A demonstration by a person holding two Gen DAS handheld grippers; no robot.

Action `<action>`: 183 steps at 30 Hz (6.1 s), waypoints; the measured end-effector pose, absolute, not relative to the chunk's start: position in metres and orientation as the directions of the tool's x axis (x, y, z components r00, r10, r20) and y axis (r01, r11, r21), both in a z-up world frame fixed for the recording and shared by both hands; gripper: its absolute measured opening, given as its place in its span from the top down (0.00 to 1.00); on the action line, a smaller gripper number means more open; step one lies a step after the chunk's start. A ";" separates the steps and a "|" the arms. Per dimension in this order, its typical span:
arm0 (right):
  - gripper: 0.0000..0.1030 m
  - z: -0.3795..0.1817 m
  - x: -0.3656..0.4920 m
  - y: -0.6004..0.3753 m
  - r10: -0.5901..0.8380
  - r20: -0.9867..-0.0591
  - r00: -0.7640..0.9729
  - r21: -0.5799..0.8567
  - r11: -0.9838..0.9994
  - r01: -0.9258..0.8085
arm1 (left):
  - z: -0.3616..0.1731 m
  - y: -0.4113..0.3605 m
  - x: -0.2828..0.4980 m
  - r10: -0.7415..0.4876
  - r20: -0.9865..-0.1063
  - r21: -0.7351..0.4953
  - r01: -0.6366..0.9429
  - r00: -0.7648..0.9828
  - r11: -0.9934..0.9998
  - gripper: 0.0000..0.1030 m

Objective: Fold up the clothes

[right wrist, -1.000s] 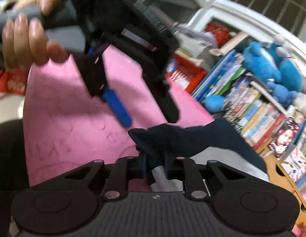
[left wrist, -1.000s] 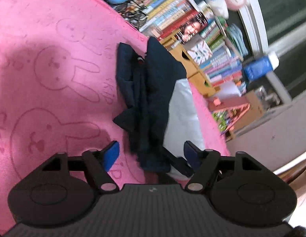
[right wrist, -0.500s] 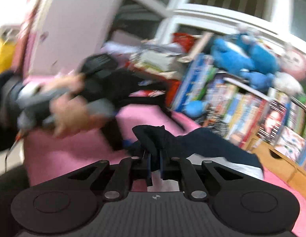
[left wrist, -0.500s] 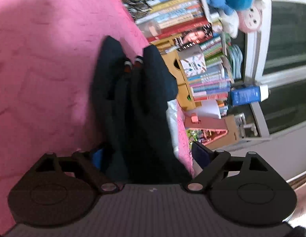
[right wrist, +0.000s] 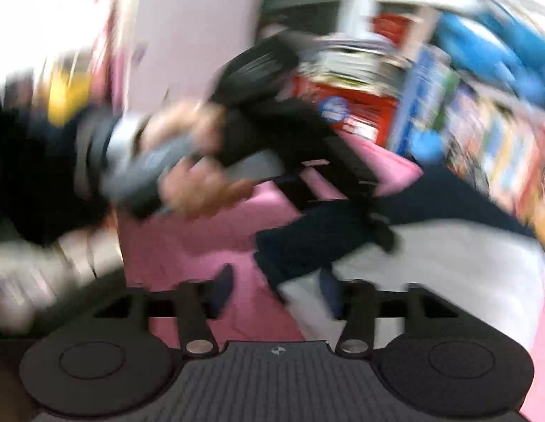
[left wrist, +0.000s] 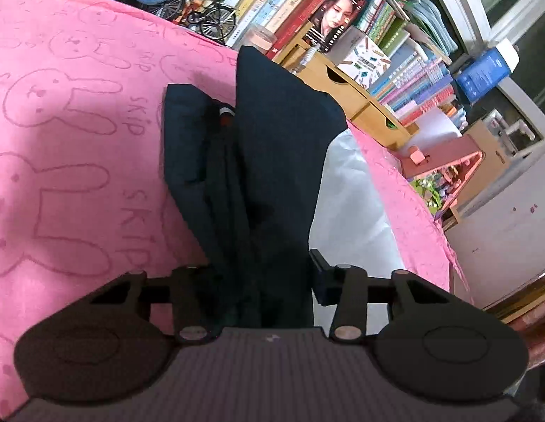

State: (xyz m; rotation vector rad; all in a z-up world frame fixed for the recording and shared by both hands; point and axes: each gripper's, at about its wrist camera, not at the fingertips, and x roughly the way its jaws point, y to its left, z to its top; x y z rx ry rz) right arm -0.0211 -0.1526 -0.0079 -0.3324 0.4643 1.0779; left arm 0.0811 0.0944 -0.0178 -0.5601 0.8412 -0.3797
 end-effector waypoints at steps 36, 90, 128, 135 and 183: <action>0.76 0.026 0.240 -0.141 0.906 -0.280 0.317 0.682 0.420 -0.599 | 0.033 0.131 -0.039 -0.226 -0.459 -0.480 -0.025 0.859 0.877 0.80; 0.27 -0.029 -0.038 -0.009 0.763 -0.591 0.261 -0.042 0.294 -0.955 | -0.010 0.099 0.039 0.250 -0.517 0.197 -0.170 0.818 0.965 0.00; 0.00 -0.008 -0.029 -0.159 0.612 -0.574 0.545 -0.017 0.656 -0.754 | 0.012 0.059 -0.078 0.266 -0.639 0.131 -0.238 0.722 0.962 0.00; 0.00 -0.014 -0.042 -0.140 0.575 -0.624 0.529 -0.058 0.641 -0.765 | -0.002 0.032 -0.078 0.299 -0.692 0.160 -0.264 0.657 0.951 0.00; 0.00 -0.028 -0.038 -0.116 0.458 -0.772 0.441 -0.005 0.689 -0.725 | -0.013 0.038 -0.074 0.128 -0.798 -0.020 -0.239 0.589 0.971 0.00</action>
